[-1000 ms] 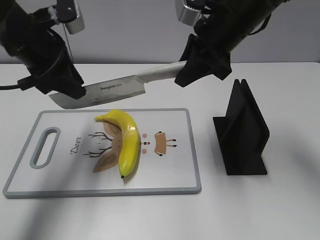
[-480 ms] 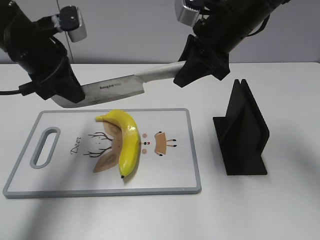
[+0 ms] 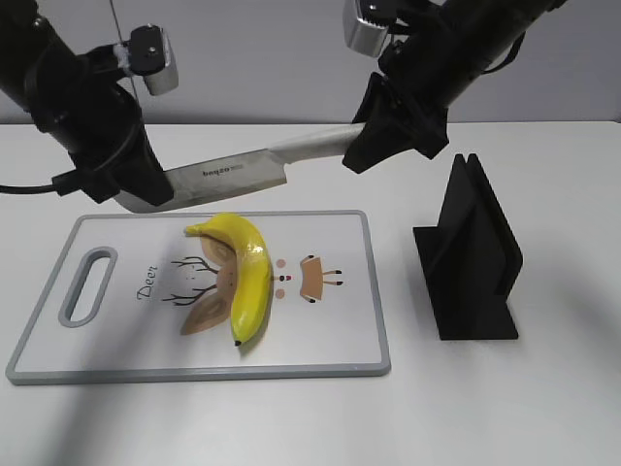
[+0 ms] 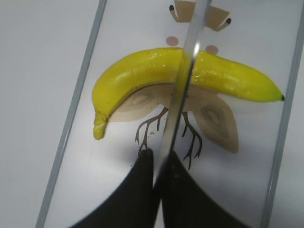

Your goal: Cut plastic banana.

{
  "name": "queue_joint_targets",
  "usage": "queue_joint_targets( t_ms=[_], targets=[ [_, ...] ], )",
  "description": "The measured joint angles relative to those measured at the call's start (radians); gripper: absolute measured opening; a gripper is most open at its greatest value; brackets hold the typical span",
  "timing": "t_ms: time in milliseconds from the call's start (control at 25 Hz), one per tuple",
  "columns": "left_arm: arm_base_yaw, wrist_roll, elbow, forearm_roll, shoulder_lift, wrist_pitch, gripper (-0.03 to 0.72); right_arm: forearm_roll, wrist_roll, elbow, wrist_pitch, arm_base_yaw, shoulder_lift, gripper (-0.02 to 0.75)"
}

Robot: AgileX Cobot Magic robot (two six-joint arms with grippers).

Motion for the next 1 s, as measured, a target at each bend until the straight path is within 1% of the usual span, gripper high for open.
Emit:
queue_joint_targets(
  t_ms=[160,320,680,1000],
  targets=[
    [-0.016,0.002,0.0,-0.031,0.047,-0.034,0.022,-0.082,0.09,-0.002,0.008,0.001,0.023,0.169],
    [-0.045,0.002,0.0,-0.018,0.079,-0.067,0.022,-0.131,0.112,-0.002,0.012,0.001,0.051,0.169],
    [-0.053,-0.02,0.008,-0.01,0.18,-0.076,0.02,-0.149,0.121,-0.002,0.012,0.001,0.174,0.172],
    [-0.051,-0.021,0.027,-0.04,0.216,-0.095,0.02,-0.154,0.121,-0.005,0.01,0.004,0.222,0.175]
  ],
)
